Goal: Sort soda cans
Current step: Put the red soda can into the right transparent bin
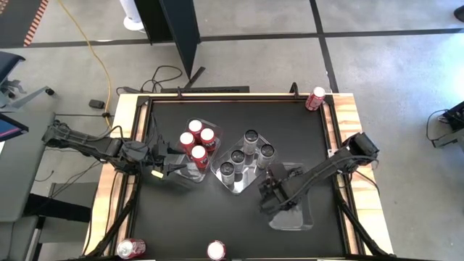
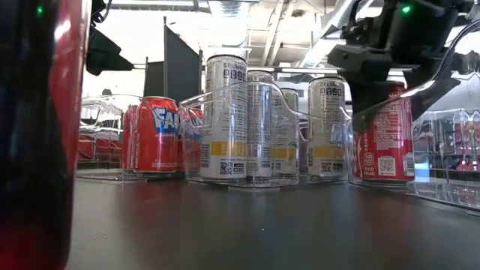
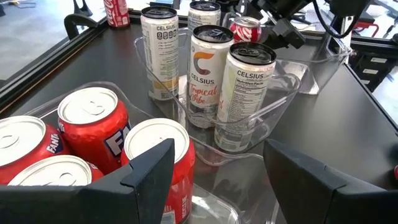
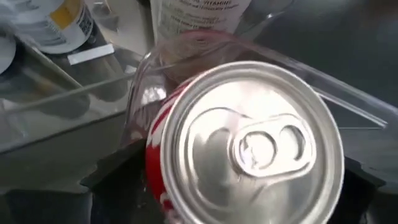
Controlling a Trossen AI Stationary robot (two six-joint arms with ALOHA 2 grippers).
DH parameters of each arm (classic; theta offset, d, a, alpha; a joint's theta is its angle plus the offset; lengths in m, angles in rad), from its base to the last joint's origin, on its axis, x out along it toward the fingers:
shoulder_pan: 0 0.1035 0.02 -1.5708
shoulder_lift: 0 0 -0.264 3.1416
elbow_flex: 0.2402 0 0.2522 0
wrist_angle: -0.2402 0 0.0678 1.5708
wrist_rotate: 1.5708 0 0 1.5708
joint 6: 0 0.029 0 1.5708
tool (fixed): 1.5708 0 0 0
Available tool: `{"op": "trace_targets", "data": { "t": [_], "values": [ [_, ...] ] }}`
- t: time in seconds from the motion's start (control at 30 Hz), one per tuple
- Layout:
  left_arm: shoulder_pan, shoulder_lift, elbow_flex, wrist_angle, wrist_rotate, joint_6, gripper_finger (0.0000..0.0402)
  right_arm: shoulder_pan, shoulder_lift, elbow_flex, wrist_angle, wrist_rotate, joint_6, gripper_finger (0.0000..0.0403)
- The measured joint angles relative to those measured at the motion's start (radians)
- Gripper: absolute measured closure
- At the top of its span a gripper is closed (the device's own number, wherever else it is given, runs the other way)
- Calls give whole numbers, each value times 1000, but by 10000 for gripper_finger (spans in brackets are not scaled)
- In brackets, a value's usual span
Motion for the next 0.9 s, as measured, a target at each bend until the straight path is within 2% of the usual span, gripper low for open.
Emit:
{"op": "trace_targets", "data": {
  "t": [0.6,0.77,0.9],
  "values": [
    [0,0,0,0,0,0,162,40,-2,184,-243,15,4,3],
    [0,0,0,0,0,-1,162,70,-2,264,-333,65,27,3],
    [0,0,0,4,0,-4,162,87,-37,305,-331,147,32,3]
  ]
}}
